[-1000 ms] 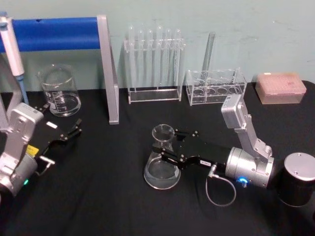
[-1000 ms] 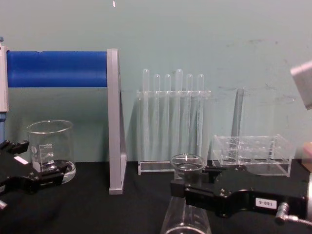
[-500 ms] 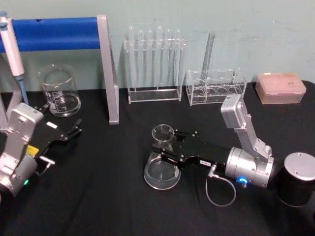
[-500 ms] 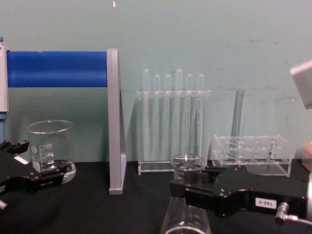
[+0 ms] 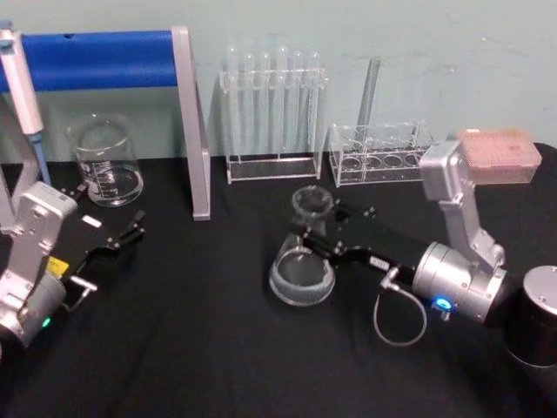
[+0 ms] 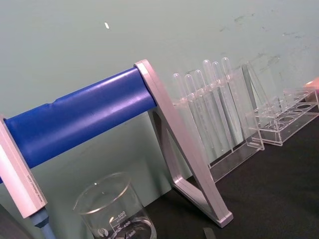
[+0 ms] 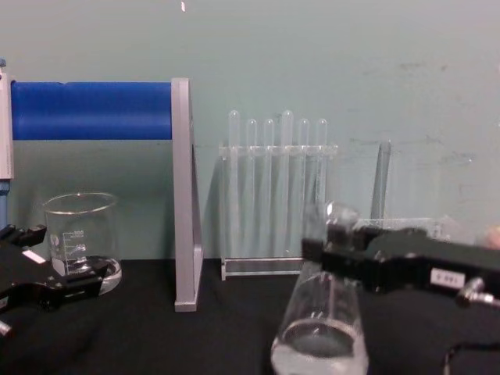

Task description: Grasp the erlenmeyer flask with one hand, shake it three times, then place it back.

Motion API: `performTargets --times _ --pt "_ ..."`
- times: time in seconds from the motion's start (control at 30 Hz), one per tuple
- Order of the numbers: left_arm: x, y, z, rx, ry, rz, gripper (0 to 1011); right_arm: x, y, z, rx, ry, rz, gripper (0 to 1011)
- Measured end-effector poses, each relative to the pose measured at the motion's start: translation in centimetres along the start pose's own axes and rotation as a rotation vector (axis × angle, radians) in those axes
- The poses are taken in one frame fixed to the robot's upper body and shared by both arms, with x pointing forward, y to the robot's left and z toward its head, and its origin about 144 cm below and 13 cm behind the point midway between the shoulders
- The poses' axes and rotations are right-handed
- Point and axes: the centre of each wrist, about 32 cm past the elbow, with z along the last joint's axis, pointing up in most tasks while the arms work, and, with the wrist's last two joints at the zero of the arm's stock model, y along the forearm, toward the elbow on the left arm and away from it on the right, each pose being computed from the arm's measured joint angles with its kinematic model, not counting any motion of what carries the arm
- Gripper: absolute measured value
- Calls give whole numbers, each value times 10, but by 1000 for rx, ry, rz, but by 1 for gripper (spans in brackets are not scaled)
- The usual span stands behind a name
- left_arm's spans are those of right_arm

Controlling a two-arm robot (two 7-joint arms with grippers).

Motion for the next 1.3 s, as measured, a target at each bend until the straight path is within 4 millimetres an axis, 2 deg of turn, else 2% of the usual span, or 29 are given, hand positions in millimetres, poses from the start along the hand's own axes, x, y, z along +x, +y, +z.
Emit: performTargets --times 0.4,0.7,1.07,1.3 --pt "0 0 0 0 0 0 1001 -17 -18 27 70 28 -356 453" --pt "0 0 0 0 0 0 1001 -25 -25 31 64 28 -531 453" --pt "0 0 0 0 0 0 1001 -31 -17 32 47 1 -516 453" --pt "0 0 0 0 0 0 1001 -41 4 32 39 -36 -364 453"
